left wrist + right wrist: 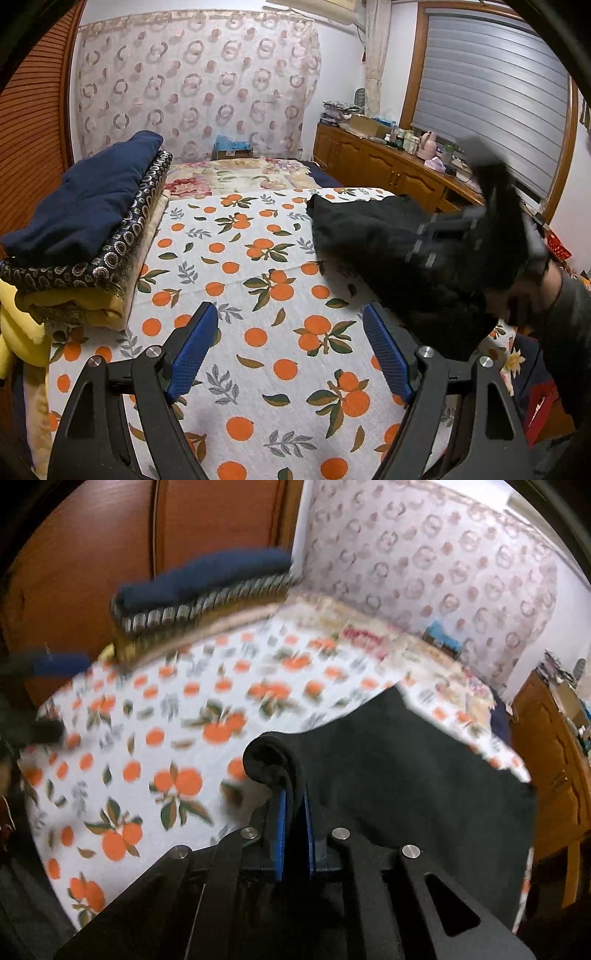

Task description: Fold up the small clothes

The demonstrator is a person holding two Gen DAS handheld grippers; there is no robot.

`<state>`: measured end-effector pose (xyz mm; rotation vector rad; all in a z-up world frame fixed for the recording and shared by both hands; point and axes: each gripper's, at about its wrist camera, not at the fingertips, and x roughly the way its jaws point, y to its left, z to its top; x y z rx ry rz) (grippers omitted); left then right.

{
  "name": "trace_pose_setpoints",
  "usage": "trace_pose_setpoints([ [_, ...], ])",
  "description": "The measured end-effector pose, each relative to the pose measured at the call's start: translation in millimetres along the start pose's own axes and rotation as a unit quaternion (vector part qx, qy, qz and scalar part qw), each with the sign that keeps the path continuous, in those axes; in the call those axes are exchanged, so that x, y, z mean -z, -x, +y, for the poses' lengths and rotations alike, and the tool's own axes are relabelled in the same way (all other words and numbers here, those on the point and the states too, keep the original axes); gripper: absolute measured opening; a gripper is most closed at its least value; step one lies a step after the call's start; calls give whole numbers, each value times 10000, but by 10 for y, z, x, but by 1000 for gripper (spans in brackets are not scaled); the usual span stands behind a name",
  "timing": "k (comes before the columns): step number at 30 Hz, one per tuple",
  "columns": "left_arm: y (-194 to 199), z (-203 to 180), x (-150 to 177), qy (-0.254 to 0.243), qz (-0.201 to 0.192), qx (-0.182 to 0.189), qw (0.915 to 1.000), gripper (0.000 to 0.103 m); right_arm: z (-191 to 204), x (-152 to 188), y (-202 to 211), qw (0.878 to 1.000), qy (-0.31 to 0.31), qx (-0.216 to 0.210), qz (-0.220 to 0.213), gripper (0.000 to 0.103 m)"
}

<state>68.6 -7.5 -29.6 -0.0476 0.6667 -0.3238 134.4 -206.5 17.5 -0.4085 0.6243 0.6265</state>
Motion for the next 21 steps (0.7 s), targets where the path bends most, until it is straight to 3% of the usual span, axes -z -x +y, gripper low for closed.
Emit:
trace_pose_setpoints([
  [5, 0, -48, -2, -57, -18, -4, 10000, 81, -473, -176, 293, 9984, -221, 448, -278, 9],
  [11, -23, -63, 5, -89, 26, 14, 10000, 81, -1055, -220, 347, 9912, -476, 1196, -324, 8],
  [16, -46, -61, 8, -85, 68, 28, 9999, 81, -1475, -223, 156, 9825, -798, 1682, -98, 8],
  [21, -36, -100, 3, -116, 71, 103, 9999, 81, -1650, -204, -180, 9720, -1170, 2035, 110, 8],
])
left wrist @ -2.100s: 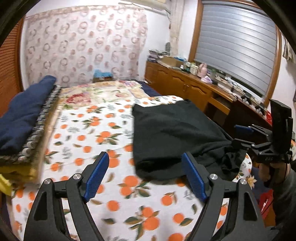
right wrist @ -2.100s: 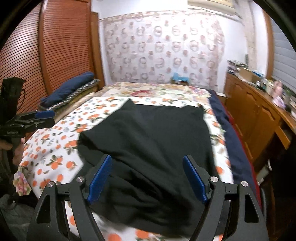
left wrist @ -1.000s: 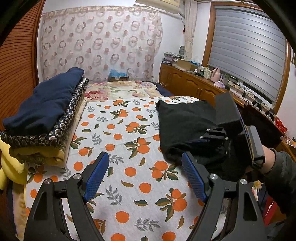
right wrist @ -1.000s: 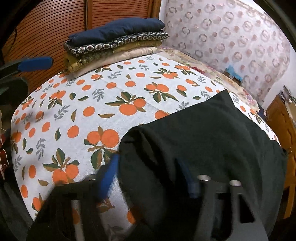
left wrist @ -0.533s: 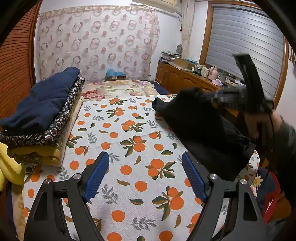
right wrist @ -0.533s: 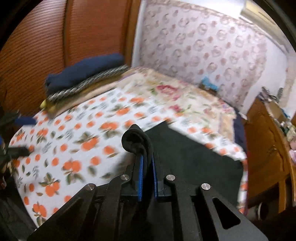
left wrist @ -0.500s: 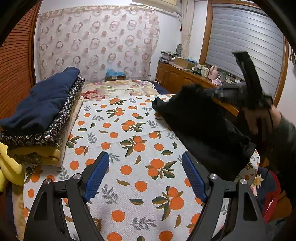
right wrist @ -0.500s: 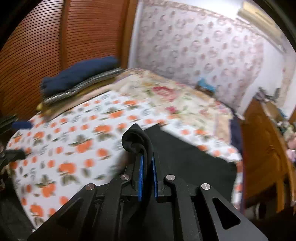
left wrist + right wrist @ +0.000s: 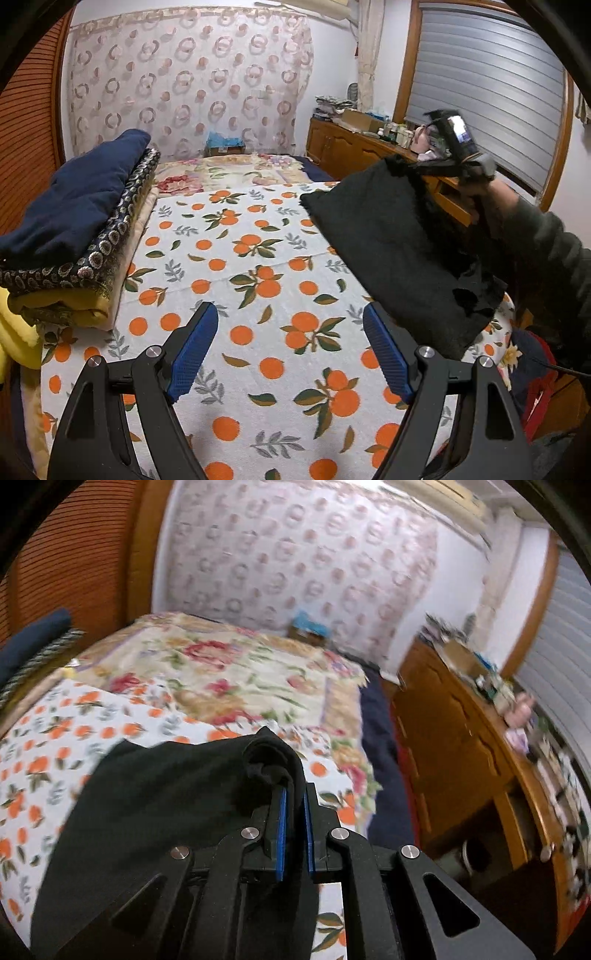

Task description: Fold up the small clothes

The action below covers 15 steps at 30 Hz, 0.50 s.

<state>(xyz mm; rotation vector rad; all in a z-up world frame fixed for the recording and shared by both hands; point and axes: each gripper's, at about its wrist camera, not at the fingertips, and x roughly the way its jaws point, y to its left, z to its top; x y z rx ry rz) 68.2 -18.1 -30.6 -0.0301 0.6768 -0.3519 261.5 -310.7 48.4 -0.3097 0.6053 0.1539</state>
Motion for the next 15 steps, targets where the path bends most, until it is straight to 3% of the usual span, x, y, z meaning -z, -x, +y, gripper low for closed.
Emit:
trace_pose_setpoints([
  [4, 4, -29, -5, -42, -2, -24, 10000, 81, 51, 20, -94, 9989, -257, 355, 139, 12],
  [6, -5, -49, -6, -36, -5, -31, 10000, 81, 61, 0, -36, 9980, -468, 398, 162, 38],
  [8, -7, -59, -5, -35, -23, -40, 10000, 81, 81, -13, 90, 9974, -685, 199, 86, 45],
  [15, -128, -182, 8, -44, 32, 10, 10000, 81, 406, 531, 858, 9967, -584, -532, -183, 47],
])
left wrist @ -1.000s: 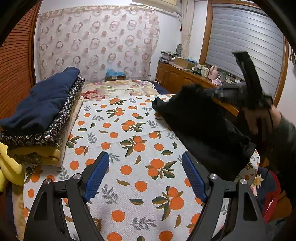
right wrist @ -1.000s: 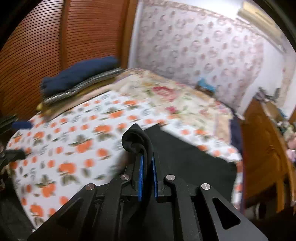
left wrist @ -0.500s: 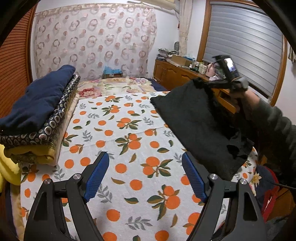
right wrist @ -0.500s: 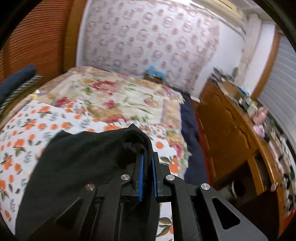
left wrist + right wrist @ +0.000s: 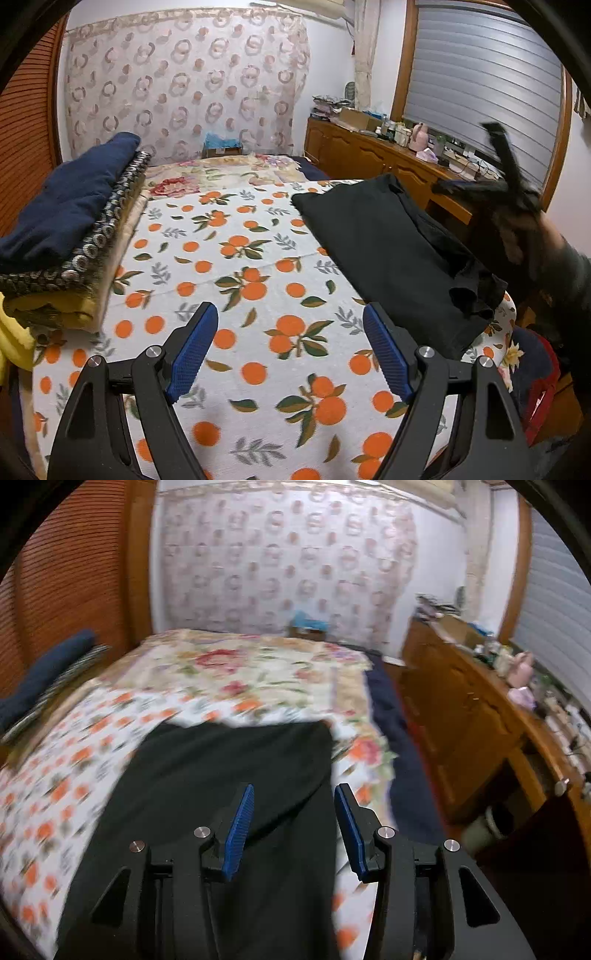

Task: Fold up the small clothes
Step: 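Move both open grippers over the folded shirt, then grasp the folded shirt's edge with the right gripper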

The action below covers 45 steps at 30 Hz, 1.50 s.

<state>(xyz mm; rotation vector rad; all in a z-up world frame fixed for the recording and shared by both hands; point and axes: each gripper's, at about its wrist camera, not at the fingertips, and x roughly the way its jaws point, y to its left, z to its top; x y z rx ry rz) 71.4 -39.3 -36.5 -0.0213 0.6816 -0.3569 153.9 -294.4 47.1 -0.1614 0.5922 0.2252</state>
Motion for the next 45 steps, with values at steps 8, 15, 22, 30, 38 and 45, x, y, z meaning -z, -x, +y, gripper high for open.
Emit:
trace_pose_setpoints([
  [8, -82, -234, 17, -66, 52, 275, 9996, 81, 510, 755, 484, 9976, 141, -665, 92, 47],
  [15, -151, -381, 62, -178, 173, 327, 9992, 81, 368, 1016, 515, 9986, -359, -372, 96, 50],
  [22, -222, -499, 111, -291, 290, 376, 9985, 81, 548, 1089, 704, 9970, -253, -728, 37, 50],
  [30, -269, -587, 155, -402, 406, 398, 9976, 81, 464, 1155, 523, 9962, -207, -831, 159, 14],
  [38, -300, -649, 165, -445, 459, 419, 9971, 81, -65, 1260, 1054, 9952, -575, -709, -341, 4],
  [45, -369, -754, 158, -546, 532, 472, 9960, 81, -502, 1605, 1232, 9963, -851, -65, -24, 4],
])
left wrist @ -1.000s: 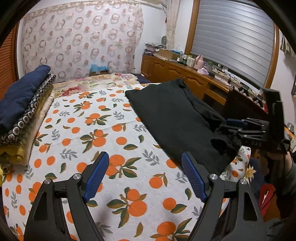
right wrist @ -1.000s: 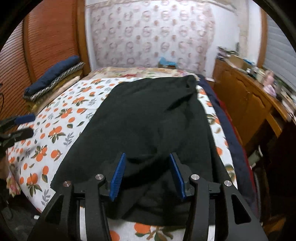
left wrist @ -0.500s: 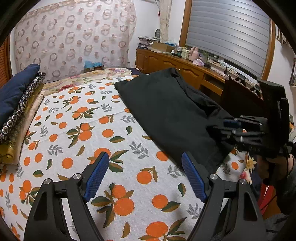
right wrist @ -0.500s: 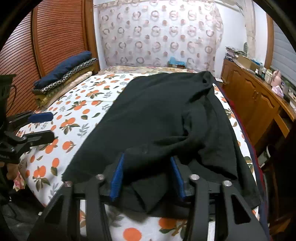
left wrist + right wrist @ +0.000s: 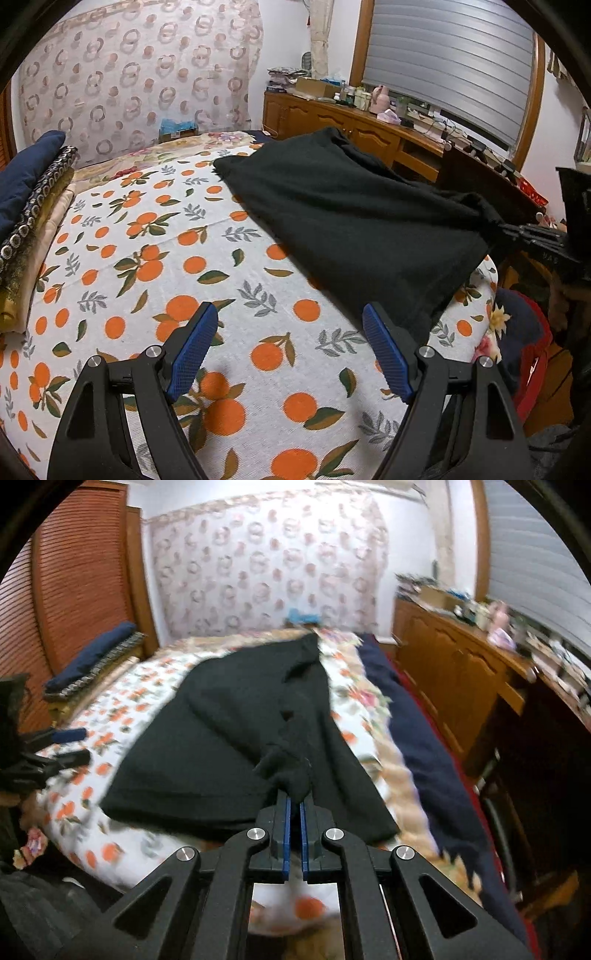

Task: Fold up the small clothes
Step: 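Grasp the folded shirt's edge with the right gripper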

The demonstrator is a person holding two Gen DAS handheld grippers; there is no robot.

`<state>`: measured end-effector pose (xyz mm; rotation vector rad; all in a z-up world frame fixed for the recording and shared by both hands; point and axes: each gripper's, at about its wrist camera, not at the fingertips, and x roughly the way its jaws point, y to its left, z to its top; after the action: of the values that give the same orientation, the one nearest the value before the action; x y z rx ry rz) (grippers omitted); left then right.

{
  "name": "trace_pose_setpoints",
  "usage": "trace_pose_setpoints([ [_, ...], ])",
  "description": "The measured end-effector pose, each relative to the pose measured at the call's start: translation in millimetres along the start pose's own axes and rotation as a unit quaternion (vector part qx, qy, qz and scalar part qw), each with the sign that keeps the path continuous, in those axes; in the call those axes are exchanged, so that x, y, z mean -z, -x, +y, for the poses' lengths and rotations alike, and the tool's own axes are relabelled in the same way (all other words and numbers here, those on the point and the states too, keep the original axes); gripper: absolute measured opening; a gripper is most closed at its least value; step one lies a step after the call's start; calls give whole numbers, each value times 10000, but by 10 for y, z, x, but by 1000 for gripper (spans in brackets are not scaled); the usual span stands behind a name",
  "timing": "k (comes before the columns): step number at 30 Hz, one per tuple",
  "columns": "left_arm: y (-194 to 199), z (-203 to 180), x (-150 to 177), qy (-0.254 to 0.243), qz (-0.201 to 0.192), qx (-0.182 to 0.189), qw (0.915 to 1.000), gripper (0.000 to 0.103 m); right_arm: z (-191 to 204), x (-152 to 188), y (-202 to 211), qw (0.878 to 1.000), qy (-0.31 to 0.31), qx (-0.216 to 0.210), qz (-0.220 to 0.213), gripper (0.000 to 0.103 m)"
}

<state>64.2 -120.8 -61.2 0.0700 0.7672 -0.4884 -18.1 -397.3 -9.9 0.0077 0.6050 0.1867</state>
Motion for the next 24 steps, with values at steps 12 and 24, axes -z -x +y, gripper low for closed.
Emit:
trace_pose_setpoints([
  [12, -120, -89, -87, -19, -26, -19, 10000, 81, 57, -236, -23, 9992, 36, -73, -394, 46],
  [24, -344, -137, -105, 48, 223, 177, 9996, 81, -27, -319, -800, 9980, 514, -92, 360, 6],
])
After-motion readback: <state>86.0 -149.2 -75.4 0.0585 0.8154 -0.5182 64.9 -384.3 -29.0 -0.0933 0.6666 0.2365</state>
